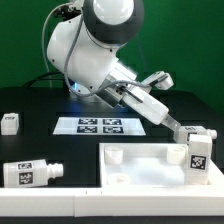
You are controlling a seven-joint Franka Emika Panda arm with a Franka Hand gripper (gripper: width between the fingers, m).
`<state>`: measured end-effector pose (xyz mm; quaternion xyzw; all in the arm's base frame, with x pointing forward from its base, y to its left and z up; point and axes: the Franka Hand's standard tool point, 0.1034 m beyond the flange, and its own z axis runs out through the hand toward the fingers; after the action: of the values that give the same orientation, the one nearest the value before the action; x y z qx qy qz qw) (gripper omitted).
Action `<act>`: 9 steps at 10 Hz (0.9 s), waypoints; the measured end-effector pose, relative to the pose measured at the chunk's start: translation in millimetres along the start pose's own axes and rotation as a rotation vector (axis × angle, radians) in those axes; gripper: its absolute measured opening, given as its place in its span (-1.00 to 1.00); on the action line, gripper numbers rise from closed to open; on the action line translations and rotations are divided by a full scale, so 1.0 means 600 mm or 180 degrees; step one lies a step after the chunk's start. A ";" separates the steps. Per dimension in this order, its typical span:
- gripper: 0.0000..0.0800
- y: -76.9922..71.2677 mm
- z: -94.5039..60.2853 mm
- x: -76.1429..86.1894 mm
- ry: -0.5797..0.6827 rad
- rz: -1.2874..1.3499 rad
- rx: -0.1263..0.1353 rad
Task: Assemble square table
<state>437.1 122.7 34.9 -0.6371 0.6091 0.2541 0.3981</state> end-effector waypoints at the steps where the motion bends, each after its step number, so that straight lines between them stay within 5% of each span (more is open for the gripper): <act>1: 0.62 0.001 0.000 0.002 0.0009 0.0004 0.0000; 4: 0.62 0.041 0.030 0.000 -0.0325 0.0312 0.0292; 9: 0.62 0.065 0.076 -0.001 -0.0408 0.0375 0.0133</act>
Offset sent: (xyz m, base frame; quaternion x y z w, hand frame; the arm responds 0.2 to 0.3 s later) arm -0.0249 0.0460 -0.0059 0.1152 -0.1295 0.0891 0.9808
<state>406.4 162.7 2.4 -0.5742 0.6240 0.3046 0.4338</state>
